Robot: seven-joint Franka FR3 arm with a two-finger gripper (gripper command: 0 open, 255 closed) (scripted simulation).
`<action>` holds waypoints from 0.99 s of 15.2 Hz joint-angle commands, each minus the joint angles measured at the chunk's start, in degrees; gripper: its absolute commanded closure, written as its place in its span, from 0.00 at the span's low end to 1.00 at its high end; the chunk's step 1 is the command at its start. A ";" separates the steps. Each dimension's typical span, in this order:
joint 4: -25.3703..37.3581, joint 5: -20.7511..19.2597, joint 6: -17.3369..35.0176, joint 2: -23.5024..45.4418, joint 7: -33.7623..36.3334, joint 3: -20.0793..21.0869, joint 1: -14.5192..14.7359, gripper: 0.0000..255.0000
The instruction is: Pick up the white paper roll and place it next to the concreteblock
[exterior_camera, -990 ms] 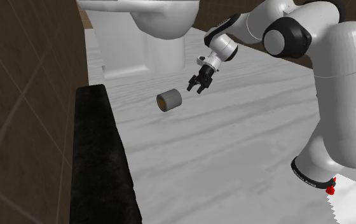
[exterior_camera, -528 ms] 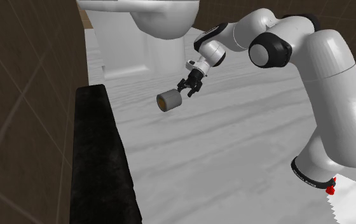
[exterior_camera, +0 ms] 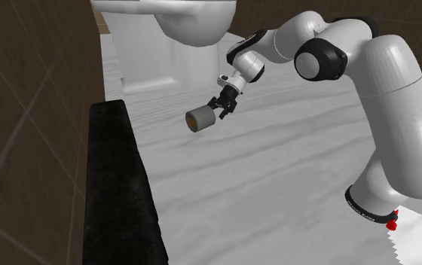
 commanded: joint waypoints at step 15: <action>-0.05 -0.29 -0.40 -0.97 0.76 -0.24 0.16 1.00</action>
